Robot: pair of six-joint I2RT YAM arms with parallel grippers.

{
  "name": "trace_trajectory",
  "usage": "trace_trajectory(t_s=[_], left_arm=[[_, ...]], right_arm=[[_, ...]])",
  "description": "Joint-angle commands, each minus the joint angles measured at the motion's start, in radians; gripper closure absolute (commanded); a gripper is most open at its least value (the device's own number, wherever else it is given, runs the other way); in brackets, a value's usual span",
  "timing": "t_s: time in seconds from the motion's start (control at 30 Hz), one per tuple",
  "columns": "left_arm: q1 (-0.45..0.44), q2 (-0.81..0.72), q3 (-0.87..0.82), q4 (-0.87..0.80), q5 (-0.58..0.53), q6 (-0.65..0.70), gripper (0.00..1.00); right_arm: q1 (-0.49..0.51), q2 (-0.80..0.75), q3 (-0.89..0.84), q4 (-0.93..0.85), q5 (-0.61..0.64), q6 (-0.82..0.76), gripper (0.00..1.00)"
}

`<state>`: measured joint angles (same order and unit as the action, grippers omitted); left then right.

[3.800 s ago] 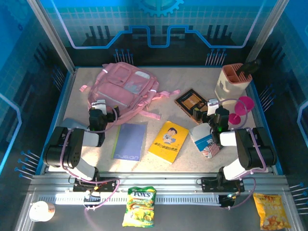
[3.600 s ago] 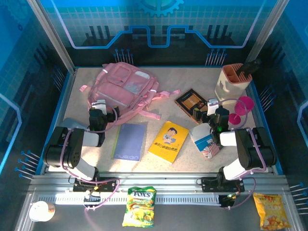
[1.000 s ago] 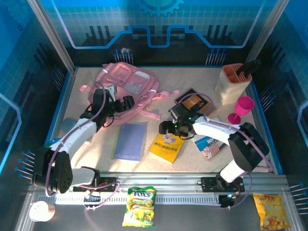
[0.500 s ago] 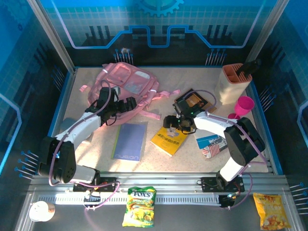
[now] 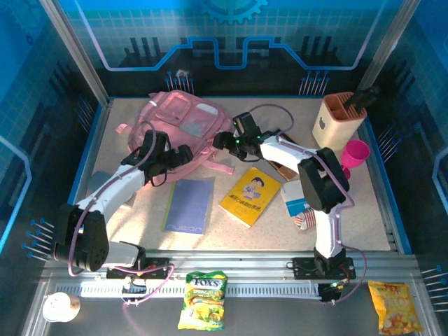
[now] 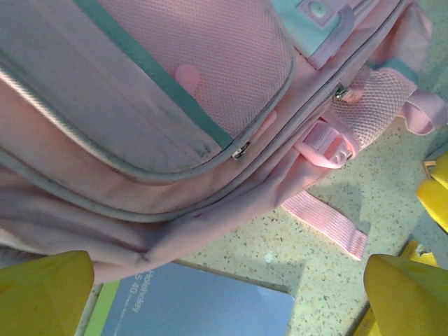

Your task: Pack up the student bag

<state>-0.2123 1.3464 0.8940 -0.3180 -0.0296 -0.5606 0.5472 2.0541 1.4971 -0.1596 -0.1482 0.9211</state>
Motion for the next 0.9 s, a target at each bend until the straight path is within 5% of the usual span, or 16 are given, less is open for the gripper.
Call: trace_trajectory(t_s=[0.0,0.23,0.4,0.47,0.67,0.87], left_arm=[[-0.002,-0.065,-0.028,-0.074,0.014,-0.061,0.01],[-0.003,-0.095,-0.108,-0.088,0.080,-0.146,0.01],[-0.001,-0.066,-0.142,-0.038,0.097,-0.198,0.01],[0.003,-0.043,-0.136,-0.026,0.089,-0.202,0.01],[0.036,0.065,-0.109,0.065,0.058,-0.200,0.01],[0.048,0.178,-0.022,0.140,0.036,-0.174,0.01]], right_arm=[[-0.029,0.085,0.081,0.029,-0.023,0.100,0.27],[-0.052,0.250,0.249,0.028,-0.045,0.091,0.34],[-0.057,0.330,0.322,0.051,-0.081,0.049,0.52],[-0.058,0.333,0.331,0.059,-0.094,0.035,0.66],[-0.059,0.198,0.263,0.081,-0.095,-0.058,0.91],[-0.061,-0.030,0.054,0.105,-0.084,-0.092,0.95]])
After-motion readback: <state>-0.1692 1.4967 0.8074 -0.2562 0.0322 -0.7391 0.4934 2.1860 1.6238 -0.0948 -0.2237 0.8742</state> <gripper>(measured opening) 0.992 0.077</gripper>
